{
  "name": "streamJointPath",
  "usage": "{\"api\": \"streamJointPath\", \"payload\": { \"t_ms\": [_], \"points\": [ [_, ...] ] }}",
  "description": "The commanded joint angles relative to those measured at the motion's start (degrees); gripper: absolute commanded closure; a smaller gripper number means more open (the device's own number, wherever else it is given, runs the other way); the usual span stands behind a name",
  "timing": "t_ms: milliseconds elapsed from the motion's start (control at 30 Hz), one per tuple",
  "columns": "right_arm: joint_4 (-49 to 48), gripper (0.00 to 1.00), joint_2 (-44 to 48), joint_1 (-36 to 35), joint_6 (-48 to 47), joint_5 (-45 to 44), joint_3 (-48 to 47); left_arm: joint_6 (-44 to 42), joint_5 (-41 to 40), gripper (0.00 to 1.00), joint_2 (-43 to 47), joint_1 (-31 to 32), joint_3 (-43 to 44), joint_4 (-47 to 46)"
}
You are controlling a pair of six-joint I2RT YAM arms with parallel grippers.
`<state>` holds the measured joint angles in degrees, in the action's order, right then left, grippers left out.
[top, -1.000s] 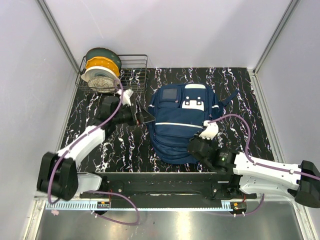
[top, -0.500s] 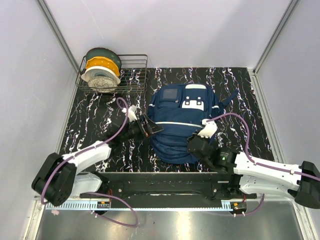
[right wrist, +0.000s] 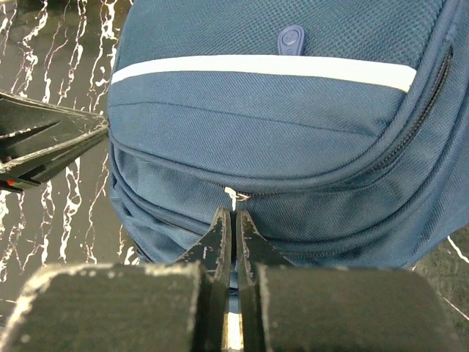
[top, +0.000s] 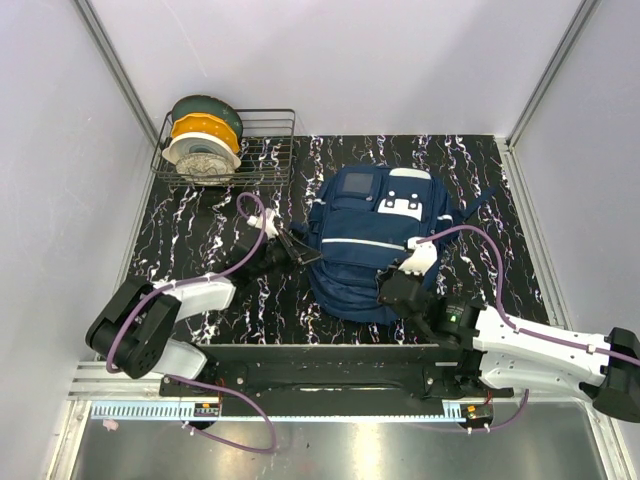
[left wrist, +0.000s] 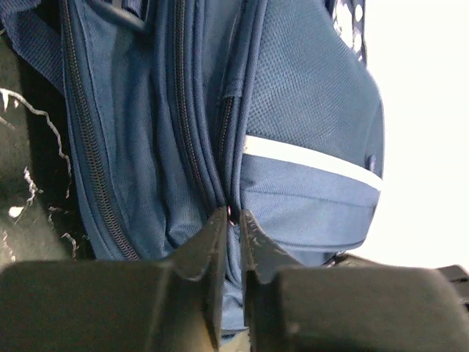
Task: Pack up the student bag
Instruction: Zip the student bag at the center of the board.
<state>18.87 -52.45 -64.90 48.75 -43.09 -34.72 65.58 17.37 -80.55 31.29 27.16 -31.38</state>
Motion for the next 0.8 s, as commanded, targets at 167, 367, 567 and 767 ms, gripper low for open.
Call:
{"api": "streamJointPath", "payload": {
  "t_ms": [167,367,567,767],
  "points": [
    [-2.18,1.00,1.55,-0.49,-2.17,2.49,-0.44,-6.08,4.16,1.00,0.49,-4.12,9.22,-1.94],
    [-0.94,1.00,2.79,-0.49,-2.26,1.34,-0.17,-8.89,8.56,0.82,0.05,-6.68,11.42,1.58],
    [-0.94,1.00,2.44,-0.49,-0.85,0.64,-0.08,-7.40,12.43,0.43,-2.32,-4.84,11.08,0.00],
    [-1.03,1.00,2.52,-0.49,-1.20,0.47,-0.35,-4.85,9.44,0.36,-4.78,-1.41,10.55,-1.93]
  ]
}}
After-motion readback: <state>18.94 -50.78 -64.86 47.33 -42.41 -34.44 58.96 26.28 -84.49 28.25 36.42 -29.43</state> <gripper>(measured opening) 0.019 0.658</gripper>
